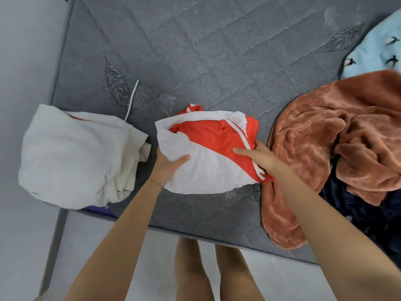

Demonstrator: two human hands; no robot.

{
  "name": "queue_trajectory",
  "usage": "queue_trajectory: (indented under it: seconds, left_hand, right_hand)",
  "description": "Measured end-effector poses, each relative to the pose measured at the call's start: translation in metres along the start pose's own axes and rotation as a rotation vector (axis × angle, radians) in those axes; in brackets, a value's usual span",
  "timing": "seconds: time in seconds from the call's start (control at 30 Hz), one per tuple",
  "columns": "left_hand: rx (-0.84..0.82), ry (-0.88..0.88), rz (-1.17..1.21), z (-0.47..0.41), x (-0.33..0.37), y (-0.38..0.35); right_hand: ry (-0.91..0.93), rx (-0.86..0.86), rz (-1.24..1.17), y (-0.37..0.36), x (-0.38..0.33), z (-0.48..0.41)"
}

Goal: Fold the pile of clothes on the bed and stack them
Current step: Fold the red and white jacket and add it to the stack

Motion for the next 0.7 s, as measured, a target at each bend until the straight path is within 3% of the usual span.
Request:
queue_trajectory:
  seconds: [0.13,0.27,0.47,0.7]
  left_hand:
    - [-0.005,-0.034,0.061,0.023,0.017,0.008]
    - [0.04,-0.122,0.084,0.055,0.034,0.021]
    - [0.124,-0.173,0.089,0.12,0.067,0.037]
    - [0.233,-0.266,0.141,0.171,0.098,0.081]
  right_hand:
    - [-0.022,-0.064,-0.108,-0.005,-0.001,0.023]
    - [0.033,0.008,-0.208,-0.005,-0.019,0.065]
    - [0.178,0.132,-0.143,-0.007,-0.065,0.139]
    - [0.286,0.165,-0.166,-0.036,-0.109,0.208]
Point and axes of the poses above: each hand's wrist, its own z-axis away from the middle knuckle, its own y-axis out of the back of the hand, x = y × z, the point moved 2 cm from there along -z, towards the middle knuckle, and after that the axes turned 4 degrees about y, right-handed, at the moved point
